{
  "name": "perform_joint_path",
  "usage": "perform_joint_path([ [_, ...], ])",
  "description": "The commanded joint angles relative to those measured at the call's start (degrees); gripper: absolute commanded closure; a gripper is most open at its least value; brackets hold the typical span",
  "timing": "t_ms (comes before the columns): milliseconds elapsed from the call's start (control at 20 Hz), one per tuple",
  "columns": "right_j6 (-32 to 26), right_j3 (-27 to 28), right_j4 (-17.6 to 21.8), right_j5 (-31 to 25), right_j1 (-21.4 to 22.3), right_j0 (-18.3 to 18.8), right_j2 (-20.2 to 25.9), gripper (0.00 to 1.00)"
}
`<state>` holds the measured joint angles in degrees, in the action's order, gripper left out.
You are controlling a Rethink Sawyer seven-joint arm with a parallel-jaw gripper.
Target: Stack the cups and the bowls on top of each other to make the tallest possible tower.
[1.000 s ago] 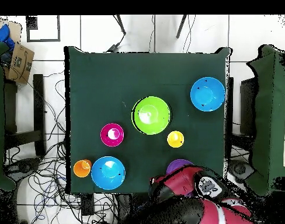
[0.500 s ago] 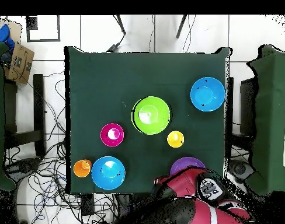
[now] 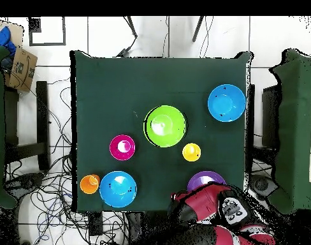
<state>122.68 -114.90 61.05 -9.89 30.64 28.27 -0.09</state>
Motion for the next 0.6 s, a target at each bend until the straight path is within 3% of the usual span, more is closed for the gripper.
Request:
perform_joint_path([
  [50,-0.27,6.40,0.65,-0.01,-1.04,-0.06,3.33,0.00],
  [600,2.92,9.38,2.87,5.72,-6.36,-2.40,-0.41,0.00],
])
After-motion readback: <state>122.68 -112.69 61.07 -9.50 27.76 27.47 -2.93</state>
